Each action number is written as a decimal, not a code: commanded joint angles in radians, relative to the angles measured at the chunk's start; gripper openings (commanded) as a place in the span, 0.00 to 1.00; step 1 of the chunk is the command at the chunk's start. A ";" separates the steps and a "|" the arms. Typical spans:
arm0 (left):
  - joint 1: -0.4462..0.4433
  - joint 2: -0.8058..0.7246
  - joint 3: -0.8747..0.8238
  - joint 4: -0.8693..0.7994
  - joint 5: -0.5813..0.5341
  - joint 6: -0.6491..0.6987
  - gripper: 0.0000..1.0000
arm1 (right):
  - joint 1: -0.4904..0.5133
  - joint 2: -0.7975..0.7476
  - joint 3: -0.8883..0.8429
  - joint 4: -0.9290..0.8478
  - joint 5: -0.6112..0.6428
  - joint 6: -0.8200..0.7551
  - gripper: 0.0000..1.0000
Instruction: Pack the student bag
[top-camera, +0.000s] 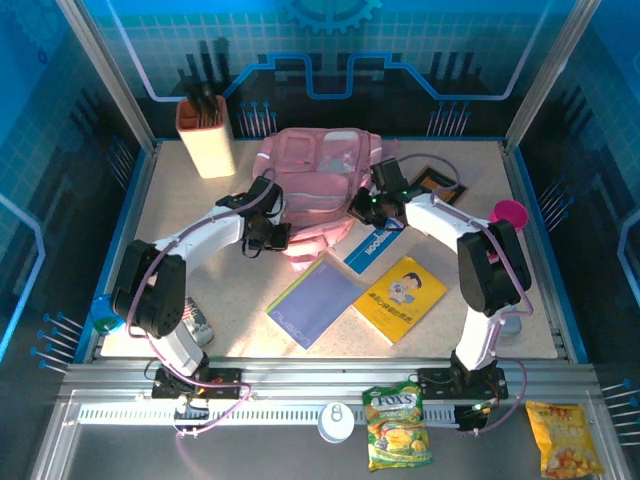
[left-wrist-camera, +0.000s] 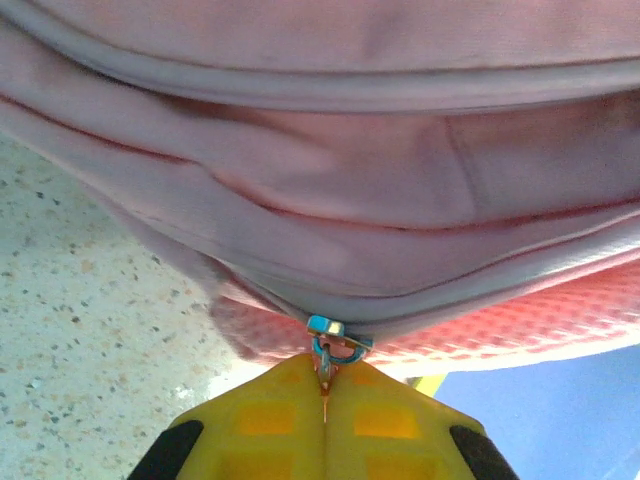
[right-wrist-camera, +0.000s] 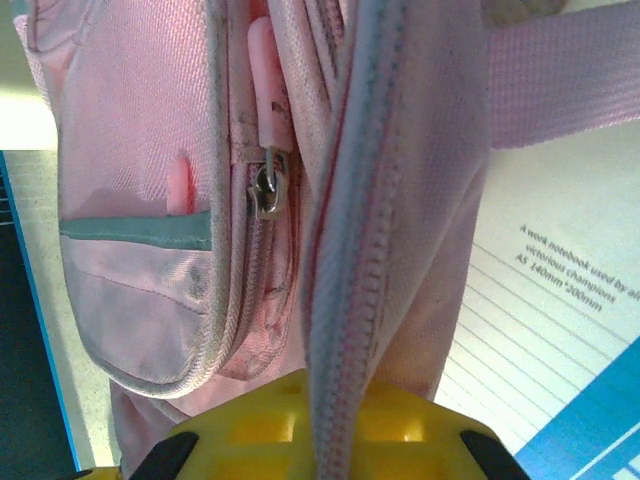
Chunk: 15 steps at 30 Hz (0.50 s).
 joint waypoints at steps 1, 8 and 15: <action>0.031 -0.004 -0.023 -0.026 -0.036 -0.010 0.00 | -0.058 0.038 0.081 0.048 -0.003 -0.103 0.00; 0.033 0.053 0.024 -0.017 0.017 -0.012 0.00 | -0.083 0.080 0.077 0.035 -0.019 -0.094 0.11; -0.011 0.077 0.131 -0.013 0.147 -0.041 0.00 | -0.078 -0.047 -0.057 0.026 0.021 0.111 0.56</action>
